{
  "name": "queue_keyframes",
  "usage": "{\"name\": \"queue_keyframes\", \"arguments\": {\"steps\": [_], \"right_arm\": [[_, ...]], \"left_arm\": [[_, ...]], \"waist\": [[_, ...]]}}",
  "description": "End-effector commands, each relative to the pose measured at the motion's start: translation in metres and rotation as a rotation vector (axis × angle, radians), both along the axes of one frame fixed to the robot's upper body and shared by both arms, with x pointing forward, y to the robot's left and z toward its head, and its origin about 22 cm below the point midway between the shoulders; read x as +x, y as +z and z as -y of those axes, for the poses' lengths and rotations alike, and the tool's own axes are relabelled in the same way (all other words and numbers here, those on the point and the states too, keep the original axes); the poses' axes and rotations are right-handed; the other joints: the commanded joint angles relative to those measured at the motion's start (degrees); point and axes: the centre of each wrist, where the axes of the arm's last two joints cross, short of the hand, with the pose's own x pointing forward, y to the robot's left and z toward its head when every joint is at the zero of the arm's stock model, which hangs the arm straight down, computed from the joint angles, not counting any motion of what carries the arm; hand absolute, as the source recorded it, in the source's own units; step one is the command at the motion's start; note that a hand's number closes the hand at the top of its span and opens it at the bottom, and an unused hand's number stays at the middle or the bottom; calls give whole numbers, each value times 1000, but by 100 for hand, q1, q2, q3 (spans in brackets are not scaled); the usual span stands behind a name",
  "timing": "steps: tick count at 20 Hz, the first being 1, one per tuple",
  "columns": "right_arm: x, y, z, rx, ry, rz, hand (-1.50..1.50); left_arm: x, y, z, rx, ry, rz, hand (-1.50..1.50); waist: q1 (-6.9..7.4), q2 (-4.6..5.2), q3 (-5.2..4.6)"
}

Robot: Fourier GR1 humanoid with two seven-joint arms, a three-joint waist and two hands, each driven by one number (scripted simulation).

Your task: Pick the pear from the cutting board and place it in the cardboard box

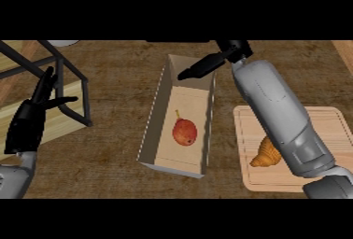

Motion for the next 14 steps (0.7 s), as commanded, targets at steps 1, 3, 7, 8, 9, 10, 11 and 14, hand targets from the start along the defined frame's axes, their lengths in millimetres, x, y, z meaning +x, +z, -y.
{"name": "queue_keyframes", "arguments": {"steps": [1, 3, 7, 8, 9, 10, 11, 14], "right_arm": [[6, -12, 63, 12, -40, -23, -150], [15, 13, 85, 13, -70, -12, -150], [14, 10, 141, -9, -81, -5, -150], [14, 18, 156, -8, -96, -4, -150], [13, 16, 162, -30, -85, 1, -150], [8, 16, 187, -28, -90, -10, -150], [4, 1, 190, -49, -54, -14, -150], [4, 16, 211, -94, -41, -5, -150]], "left_arm": [[-25, -42, -47, 54, 170, -220, 0], [-18, -33, -41, 53, 163, -207, 0], [-16, -33, -38, 51, 151, -190, 0], [-20, -34, -42, 40, 147, -209, 0], [-20, -39, -37, 57, 144, -196, 0], [-23, -36, -35, 58, 139, -198, 0], [-7, -24, -32, 40, 155, -182, 0], [-17, -31, -35, 51, 127, -190, 0]], "waist": [[-51, 56, -111], [50, 87, -108], [89, 121, -105], [115, 121, -106], [103, 121, -106], [151, 128, -99], [35, 132, -98], [166, 141, -103]]}}
